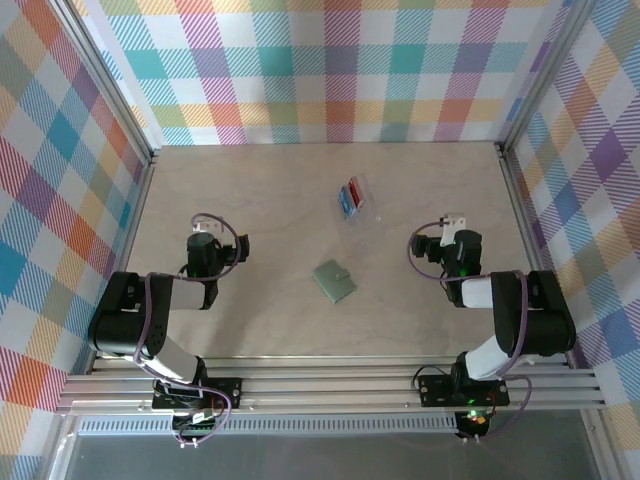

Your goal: Put the credit cards into the card holder

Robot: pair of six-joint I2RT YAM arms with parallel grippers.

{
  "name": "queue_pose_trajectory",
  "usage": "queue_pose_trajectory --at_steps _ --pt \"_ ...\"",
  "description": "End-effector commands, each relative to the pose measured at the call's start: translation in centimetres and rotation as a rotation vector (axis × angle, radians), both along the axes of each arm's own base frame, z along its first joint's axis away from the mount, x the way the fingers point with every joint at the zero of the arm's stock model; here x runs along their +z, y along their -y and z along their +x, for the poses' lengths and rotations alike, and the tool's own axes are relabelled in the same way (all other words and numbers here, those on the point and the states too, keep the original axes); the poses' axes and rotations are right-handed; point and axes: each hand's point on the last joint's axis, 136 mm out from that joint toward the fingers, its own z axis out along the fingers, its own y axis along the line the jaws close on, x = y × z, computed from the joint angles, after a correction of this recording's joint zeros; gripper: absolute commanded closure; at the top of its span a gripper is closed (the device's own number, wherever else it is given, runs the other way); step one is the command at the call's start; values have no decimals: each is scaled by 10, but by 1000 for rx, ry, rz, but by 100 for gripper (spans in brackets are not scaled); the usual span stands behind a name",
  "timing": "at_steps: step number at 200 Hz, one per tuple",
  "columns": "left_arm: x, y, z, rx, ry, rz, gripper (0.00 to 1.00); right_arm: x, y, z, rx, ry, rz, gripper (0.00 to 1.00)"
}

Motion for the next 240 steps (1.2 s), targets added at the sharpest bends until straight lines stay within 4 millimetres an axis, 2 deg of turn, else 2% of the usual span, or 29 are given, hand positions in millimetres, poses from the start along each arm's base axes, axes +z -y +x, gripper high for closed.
queue_pose_trajectory --at_steps 1,212,231,240 --pt "8 1 5 -5 27 12 0 16 -2 7 16 54 4 0" --pt "6 -2 7 -14 14 -27 0 15 -2 7 17 49 12 0" --pt "7 -3 7 -9 15 -26 0 16 9 8 -46 52 14 0" --pt "12 -9 8 27 17 -24 0 20 24 6 -141 59 14 0"
